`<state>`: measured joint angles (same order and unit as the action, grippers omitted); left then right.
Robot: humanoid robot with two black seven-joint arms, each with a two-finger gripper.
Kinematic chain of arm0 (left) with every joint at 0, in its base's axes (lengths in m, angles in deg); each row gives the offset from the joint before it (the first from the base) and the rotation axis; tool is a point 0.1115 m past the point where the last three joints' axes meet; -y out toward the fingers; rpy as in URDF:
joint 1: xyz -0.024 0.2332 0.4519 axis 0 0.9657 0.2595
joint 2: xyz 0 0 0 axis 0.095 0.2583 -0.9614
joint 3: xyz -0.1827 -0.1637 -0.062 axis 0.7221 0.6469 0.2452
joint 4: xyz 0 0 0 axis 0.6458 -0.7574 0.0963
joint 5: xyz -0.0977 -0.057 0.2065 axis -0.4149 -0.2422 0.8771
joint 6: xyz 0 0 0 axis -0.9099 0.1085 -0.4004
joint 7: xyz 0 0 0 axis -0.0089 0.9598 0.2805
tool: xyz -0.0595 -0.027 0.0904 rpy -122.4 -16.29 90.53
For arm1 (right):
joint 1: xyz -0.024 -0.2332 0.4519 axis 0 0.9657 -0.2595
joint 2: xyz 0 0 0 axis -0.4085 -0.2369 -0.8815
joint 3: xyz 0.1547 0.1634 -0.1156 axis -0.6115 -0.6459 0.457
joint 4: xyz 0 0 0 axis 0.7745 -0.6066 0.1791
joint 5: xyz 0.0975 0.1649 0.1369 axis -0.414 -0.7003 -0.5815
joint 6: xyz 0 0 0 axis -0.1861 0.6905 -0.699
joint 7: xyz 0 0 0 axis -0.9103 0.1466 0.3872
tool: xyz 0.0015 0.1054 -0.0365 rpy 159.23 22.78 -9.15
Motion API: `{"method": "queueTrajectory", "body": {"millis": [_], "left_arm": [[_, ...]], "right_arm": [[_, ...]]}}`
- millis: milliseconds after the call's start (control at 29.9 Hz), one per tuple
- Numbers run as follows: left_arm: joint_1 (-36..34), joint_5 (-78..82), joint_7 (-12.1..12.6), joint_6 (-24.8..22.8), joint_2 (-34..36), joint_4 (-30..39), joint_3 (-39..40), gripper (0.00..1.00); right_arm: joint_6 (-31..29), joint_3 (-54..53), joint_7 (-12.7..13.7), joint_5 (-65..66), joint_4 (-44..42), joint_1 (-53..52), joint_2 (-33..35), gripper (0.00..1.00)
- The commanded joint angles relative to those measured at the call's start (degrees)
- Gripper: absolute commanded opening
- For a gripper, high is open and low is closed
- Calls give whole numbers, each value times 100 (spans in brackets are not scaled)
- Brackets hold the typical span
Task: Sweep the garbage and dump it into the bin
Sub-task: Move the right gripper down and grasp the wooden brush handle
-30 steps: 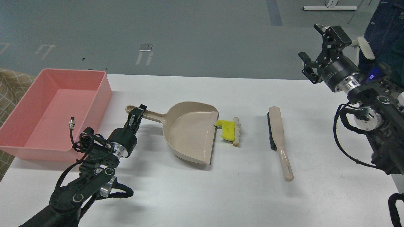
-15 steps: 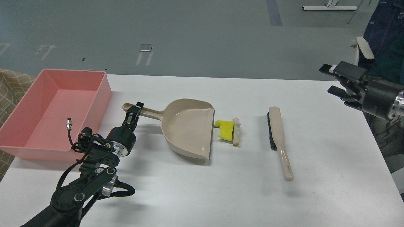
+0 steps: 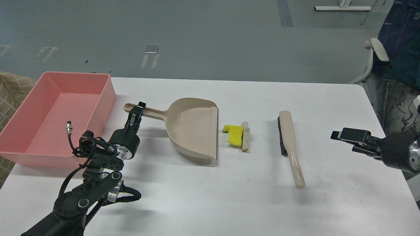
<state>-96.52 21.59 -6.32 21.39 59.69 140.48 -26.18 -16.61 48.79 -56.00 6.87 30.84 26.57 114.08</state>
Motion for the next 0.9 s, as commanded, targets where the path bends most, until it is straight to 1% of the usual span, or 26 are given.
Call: {"method": "queueTrajectory", "body": {"millis": [0, 100, 134, 201, 334, 368, 401, 502, 568, 702, 869], "left_arm": [[11, -4, 0, -1, 7, 34, 0, 0], [-15, -4, 8, -1, 7, 43, 0, 0], [-15, -4, 8, -1, 7, 51, 0, 0], [-15, -13, 8, -1, 16, 69, -9, 0], [-15, -4, 8, -1, 16, 69, -9, 0], [-15, -4, 8, -1, 16, 69, -9, 0], [-15, -4, 8, -1, 16, 69, -9, 0], [-15, -4, 8, -1, 16, 78, -9, 0], [-15, -4, 8, -1, 7, 78, -9, 0], [2, -13, 17, -1, 7, 104, -9, 0], [38, -13, 17, -1, 7, 113, -9, 0]], "right_arm": [[-9, 20, 113, -3, 149, 20, -181, 75], [-61, 29, 130, -3, 149, 55, -391, 76], [-62, 29, 174, -3, 149, 81, -453, 76], [-62, 29, 244, -3, 149, 151, -515, 76], [-62, 37, 297, 15, 132, 222, -541, 75], [-62, 37, 323, 15, 132, 231, -550, 73], [-62, 37, 411, 6, 132, 231, -576, 67], [-62, 37, 534, 6, 132, 240, -690, 62], [-62, 37, 543, 6, 132, 231, -804, 62], [-61, 133, 675, 15, 88, 196, -1015, 62], [-53, 257, 684, 33, 0, 170, -1235, 64]]}}
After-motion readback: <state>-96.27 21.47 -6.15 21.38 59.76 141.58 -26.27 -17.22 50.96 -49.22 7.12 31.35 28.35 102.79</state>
